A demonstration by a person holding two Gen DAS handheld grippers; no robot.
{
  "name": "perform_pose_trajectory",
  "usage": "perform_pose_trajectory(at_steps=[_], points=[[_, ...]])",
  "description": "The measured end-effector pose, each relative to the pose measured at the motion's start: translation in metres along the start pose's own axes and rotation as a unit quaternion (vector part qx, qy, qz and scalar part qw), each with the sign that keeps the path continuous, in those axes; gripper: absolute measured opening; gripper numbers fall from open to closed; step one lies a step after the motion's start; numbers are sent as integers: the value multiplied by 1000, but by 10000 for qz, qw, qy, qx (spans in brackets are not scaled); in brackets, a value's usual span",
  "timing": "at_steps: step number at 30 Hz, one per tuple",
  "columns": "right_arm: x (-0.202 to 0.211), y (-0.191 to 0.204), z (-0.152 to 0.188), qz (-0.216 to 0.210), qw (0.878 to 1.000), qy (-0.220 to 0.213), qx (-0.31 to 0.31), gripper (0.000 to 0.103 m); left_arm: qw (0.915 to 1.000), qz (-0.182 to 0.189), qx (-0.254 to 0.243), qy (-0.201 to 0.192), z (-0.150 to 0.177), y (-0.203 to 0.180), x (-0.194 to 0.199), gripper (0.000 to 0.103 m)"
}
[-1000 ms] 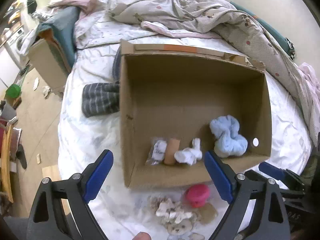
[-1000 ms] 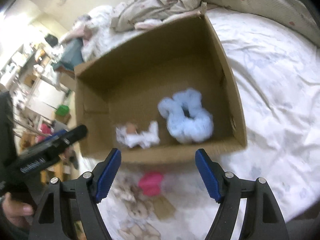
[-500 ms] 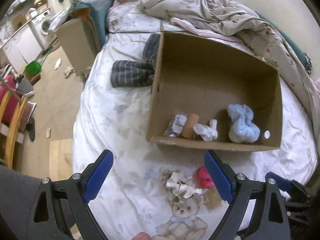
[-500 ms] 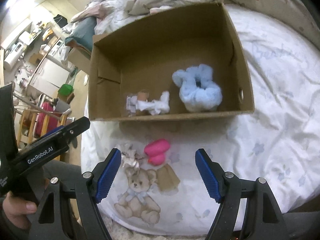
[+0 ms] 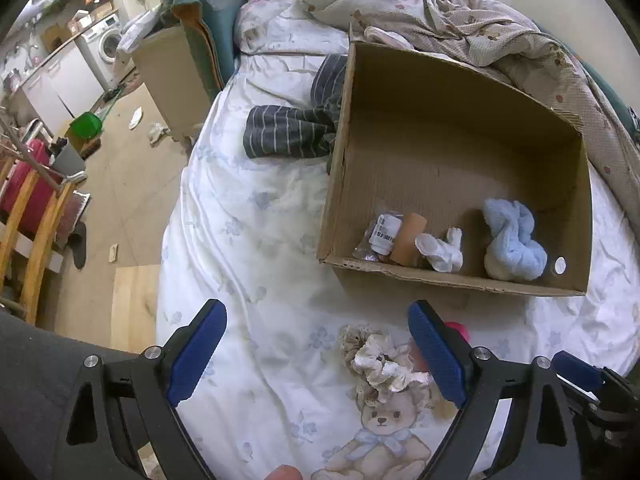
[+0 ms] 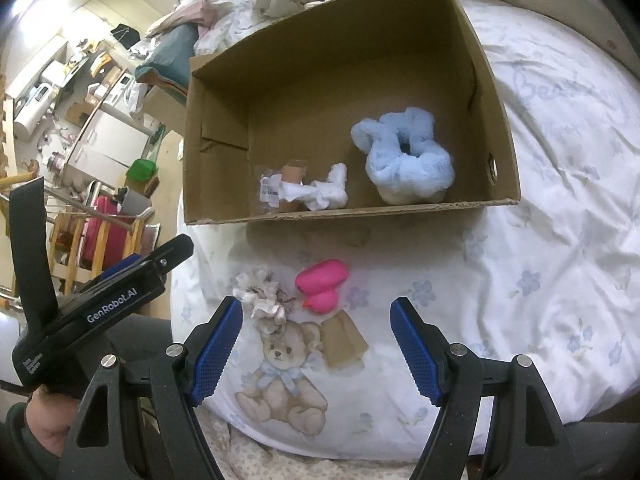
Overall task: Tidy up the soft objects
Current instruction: 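Withdraw both open tools from the box toward the remaining items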
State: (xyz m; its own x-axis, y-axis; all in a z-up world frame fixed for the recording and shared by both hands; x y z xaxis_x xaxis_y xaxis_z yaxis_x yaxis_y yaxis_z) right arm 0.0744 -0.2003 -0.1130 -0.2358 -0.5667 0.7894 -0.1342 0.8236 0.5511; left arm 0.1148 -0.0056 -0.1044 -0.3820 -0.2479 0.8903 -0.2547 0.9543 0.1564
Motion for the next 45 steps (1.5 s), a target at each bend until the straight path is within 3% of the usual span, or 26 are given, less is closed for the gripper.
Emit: perform_pose_trajectory(at_steps=[12, 27, 35, 41, 45], points=[[-9, -23, 7, 207, 9992, 120, -316, 81, 9997, 245, -30, 20, 14, 10, -3, 91], [1, -45, 14, 328, 9974, -110, -638, 81, 9980, 607, -155, -18, 25, 6, -6, 91], [-2, -54, 19, 366, 9965, -10, -756, 81, 9989, 443, -53, 107, 33, 15, -16, 91], [-7, -57, 19, 320, 9954, 78, -900, 81, 9966, 327, 448, 616, 44, 35, -39, 91], [-11, -61, 19, 422, 9948, 124, -918, 81, 9947, 575, 384, 756, 49, 23, -45, 91]])
Point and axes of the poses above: each gripper's, at about its wrist camera, not at the fingertips, and x roughly against the way its jaws point, y to its left, z to its underside, the point moved 10 cm from there along -x, roughly the way its jaws point, and after that the axes turned 8 degrees about -z, right-handed, at the moved point
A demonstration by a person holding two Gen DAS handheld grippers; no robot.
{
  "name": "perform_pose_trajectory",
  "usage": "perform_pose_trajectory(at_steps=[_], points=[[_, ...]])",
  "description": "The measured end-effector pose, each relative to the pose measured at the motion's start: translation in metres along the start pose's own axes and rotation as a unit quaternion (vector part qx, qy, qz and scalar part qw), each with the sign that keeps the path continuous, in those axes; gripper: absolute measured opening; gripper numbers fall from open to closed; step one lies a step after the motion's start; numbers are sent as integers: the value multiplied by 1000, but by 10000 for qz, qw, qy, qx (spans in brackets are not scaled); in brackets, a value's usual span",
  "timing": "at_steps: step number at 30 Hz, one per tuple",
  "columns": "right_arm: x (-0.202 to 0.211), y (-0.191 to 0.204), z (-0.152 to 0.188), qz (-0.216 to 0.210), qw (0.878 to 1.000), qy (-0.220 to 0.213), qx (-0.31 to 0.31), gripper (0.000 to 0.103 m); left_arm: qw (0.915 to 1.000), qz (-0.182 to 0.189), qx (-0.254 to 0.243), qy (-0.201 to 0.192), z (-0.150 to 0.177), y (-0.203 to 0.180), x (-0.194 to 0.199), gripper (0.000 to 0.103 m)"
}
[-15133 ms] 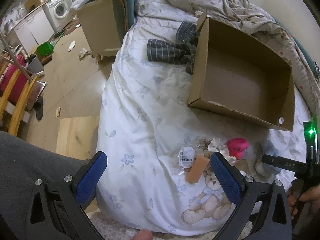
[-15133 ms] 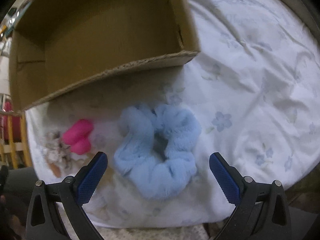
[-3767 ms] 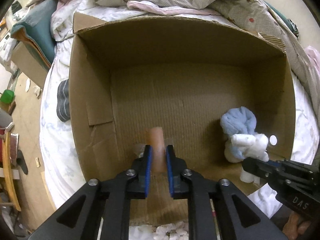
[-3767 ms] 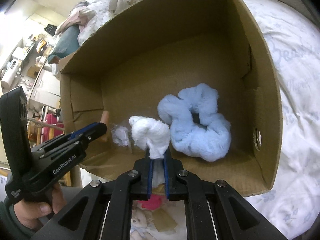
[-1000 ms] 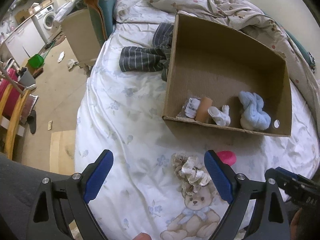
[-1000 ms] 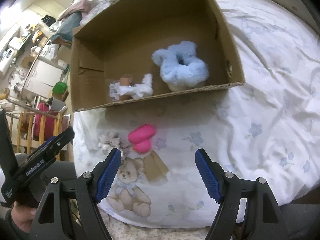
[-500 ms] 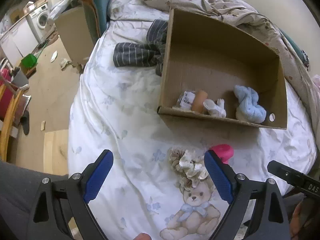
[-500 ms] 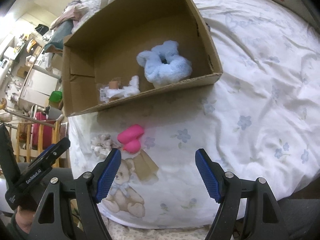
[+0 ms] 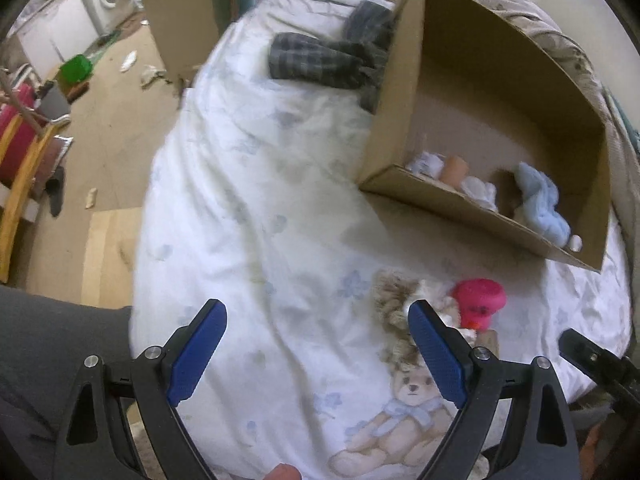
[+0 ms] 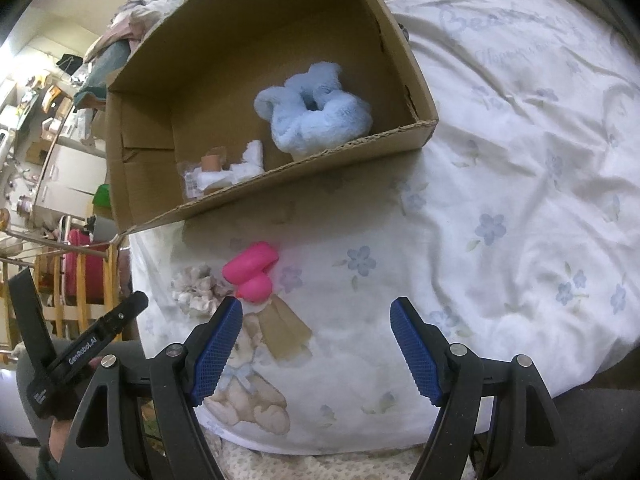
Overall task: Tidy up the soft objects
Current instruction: 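Withdraw both open tools from the box toward the remaining items, then grasp the white crumpled tissue with the left tool while the right tool grasps the beige translucent piece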
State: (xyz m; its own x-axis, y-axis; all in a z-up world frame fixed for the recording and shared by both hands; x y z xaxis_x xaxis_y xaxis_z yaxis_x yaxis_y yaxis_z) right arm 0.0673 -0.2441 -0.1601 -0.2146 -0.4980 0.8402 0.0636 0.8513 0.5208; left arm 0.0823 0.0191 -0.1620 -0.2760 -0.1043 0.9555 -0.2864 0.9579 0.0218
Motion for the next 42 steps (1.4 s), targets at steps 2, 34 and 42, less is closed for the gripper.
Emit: perform_pose_trajectory(at_steps=[2, 34, 42], points=[[-2, -1, 0, 71, 10000, 25, 41, 81, 9997, 219, -100, 44, 1, -14, -1, 91], [-66, 38, 25, 699, 9809, 955, 1545, 81, 9977, 337, -569, -131, -1, 3, 51, 9], [-89, 51, 42, 1089, 9632, 1142, 2174, 67, 9982, 230, -541, -112, 2, 9, 43, 9]])
Point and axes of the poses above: each gripper's, at about its wrist camera, not at the fingertips, and x roughly against the way its jaws point, y to its left, z to its underside, the point moved 10 cm from there along -x, roughly the way its jaws point, and after that the axes turned 8 degrees about -z, right-handed, at the moved point
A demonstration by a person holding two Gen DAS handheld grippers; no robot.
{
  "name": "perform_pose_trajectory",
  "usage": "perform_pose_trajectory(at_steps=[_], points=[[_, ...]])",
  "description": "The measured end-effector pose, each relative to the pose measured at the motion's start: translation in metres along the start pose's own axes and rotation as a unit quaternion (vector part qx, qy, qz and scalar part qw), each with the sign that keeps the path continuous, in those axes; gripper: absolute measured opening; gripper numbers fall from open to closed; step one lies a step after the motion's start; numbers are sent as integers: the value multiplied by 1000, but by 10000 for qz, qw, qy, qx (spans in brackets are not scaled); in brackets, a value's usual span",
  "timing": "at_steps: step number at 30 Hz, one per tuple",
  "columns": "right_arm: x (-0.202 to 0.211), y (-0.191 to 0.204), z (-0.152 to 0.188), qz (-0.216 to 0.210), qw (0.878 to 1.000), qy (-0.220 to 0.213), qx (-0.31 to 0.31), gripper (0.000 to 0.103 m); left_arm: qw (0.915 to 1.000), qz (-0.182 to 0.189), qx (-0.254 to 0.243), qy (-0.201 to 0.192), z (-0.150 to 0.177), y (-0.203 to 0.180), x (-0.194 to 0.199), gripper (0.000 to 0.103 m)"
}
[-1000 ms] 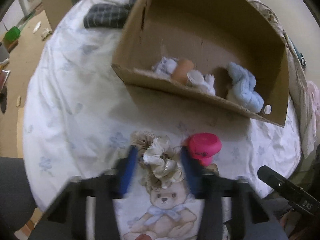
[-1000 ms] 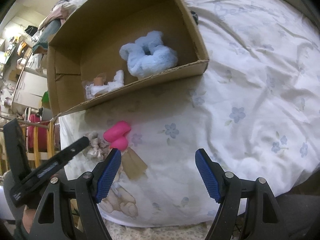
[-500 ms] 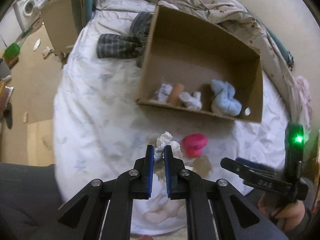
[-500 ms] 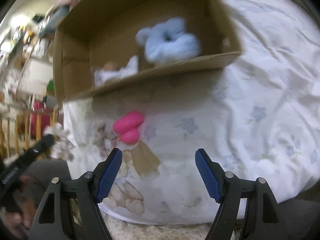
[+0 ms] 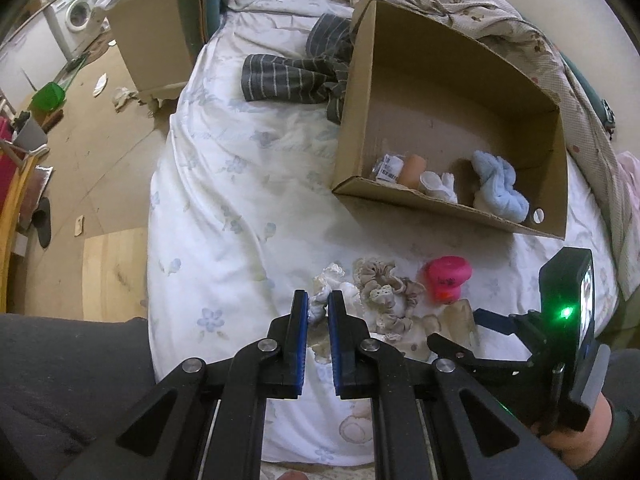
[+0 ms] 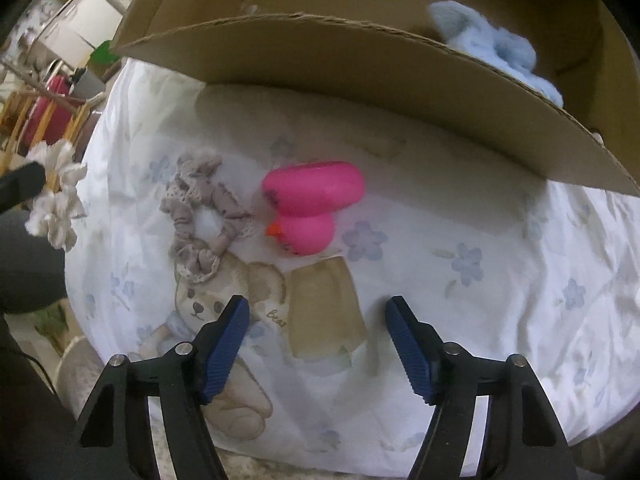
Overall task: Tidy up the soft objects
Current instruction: 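Grasp the white crumpled tissue with the left tool while the right tool grasps the beige translucent piece, then carry the tissue and beige piece over into the cardboard box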
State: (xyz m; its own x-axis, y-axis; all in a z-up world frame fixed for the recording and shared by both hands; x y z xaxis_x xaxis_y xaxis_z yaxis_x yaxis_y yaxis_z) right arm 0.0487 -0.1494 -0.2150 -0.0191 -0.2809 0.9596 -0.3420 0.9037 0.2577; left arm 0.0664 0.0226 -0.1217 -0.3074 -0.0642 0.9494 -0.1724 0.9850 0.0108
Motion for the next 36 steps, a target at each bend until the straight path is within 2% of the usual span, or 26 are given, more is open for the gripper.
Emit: perform_pose_trajectory(at_steps=[2, 5, 11, 20, 26, 31, 34, 36], points=[[0, 5, 0, 32, 9999, 11, 96, 48, 10000, 0, -21, -2, 0, -2, -1, 9], [2, 4, 0, 116, 9999, -8, 116, 33, 10000, -22, -96, -9, 1, -6, -3, 9], [13, 1, 0, -3, 9999, -99, 85, 15, 9999, -59, -157, 8, 3, -7, -5, 9], [37, 11, 12, -323, 9989, -332, -22, 12, 9996, -104, -239, -141, 2, -8, 1, 9], [72, 12, 17, -713, 9955, -594, -190, 12, 9993, -199, -215, -215, 3, -3, 6, 9], [119, 6, 16, -1231, 9852, -1087, -495, 12, 9991, -178, -213, -314, -3, -3, 21, 9], [147, -2, 9, -1331, 9783, -1465, -619, 12, 9988, -53, -217, -441, -13, -9, 37, 9], [166, -7, 2, -1270, 9738, -1771, -656, 12, 9973, -58, -305, -662, -24, -14, 51, 9]])
Point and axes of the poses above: each gripper's, at about its wrist camera, not at the fingertips, and x roughly against the way its jaws point, y to its left, z to its underside, the point moved 10 cm from there along -x, roughly the way its jaws point, and after that the axes turned 8 degrees about -z, right-handed, at the moved point
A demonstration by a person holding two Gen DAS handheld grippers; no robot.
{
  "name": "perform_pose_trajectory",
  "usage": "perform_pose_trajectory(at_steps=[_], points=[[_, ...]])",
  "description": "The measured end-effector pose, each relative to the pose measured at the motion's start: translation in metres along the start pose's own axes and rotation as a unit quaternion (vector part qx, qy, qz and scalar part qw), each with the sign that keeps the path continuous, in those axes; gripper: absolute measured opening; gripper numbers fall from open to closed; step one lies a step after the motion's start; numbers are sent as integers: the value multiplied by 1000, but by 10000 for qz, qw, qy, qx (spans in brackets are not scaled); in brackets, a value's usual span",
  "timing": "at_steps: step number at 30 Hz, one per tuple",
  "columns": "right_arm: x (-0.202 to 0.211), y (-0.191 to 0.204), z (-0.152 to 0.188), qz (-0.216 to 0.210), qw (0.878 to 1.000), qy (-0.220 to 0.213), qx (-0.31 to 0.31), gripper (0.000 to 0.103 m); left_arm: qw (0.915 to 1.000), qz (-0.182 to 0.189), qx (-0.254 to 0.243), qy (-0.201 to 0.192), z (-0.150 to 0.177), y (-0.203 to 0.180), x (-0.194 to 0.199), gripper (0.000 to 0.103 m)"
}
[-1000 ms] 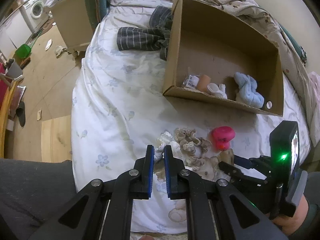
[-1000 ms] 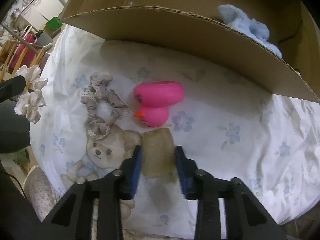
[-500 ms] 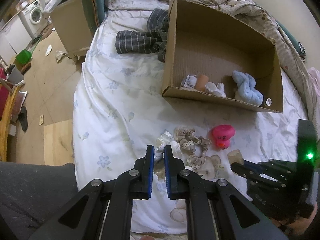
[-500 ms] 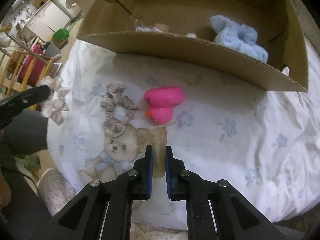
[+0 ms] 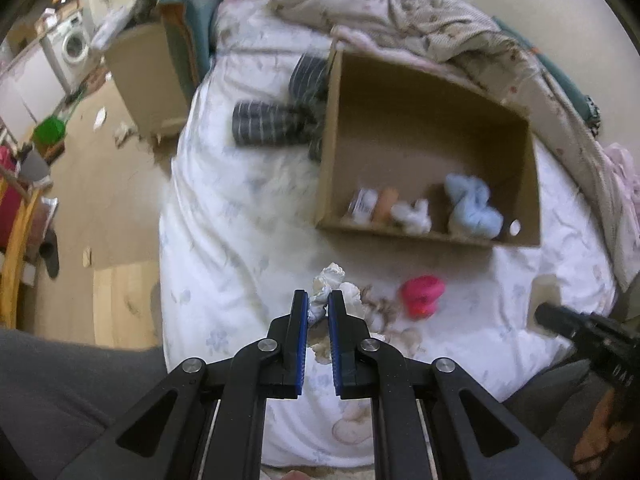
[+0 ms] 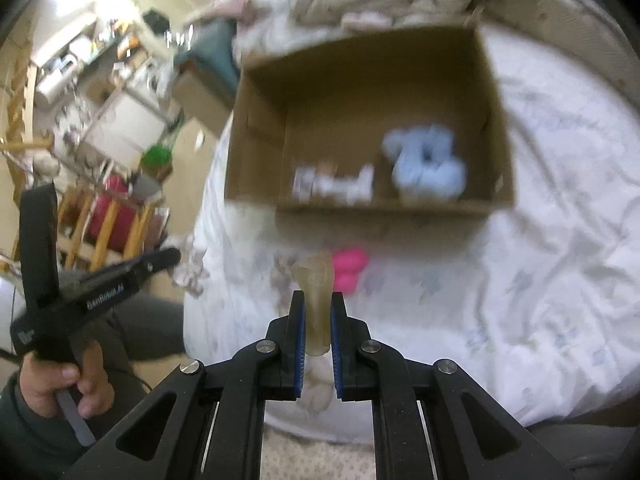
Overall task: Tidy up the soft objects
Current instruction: 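Carry the tissue and beige piece over into the cardboard box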
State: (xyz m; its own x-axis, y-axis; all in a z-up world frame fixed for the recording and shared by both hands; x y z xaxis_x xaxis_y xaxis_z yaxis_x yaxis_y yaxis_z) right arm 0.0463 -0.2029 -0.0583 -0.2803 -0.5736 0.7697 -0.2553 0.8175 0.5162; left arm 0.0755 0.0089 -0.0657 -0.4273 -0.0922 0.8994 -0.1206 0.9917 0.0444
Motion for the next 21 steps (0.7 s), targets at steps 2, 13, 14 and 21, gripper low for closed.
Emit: perform_pose_trajectory(at_steps=[2, 13, 14, 21], points=[[11, 1, -13, 9, 9996, -274, 8, 12, 9999, 27, -43, -162, -12, -3, 9, 9], [19, -14, -77, 14, 9972, -744, -112, 12, 9983, 120, -179, -546, -82, -24, 13, 9], [16, -15, -82, 17, 9972, -735, -108, 12, 9982, 132, -191, -545, -88, -28, 10, 9], [-7, -33, -106, 37, 9969, -757, -202, 12, 9978, 126, -357, -544, -109, -52, -16, 9]])
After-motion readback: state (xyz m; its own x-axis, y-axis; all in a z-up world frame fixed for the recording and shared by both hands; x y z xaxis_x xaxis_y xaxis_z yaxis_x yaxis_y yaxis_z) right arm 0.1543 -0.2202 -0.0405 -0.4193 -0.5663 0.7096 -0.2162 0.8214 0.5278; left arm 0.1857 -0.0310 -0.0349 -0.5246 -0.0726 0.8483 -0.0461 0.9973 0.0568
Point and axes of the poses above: each gripper's, at about its wrist camera, not at the fingertips, and x roughly against the way its jaws point, y to its left, z to its underside, the point moved 10 cm from there along -x, roughly the way its jaws point, and after that the axes turned 8 degrees about -z, right-handed, at the moved point
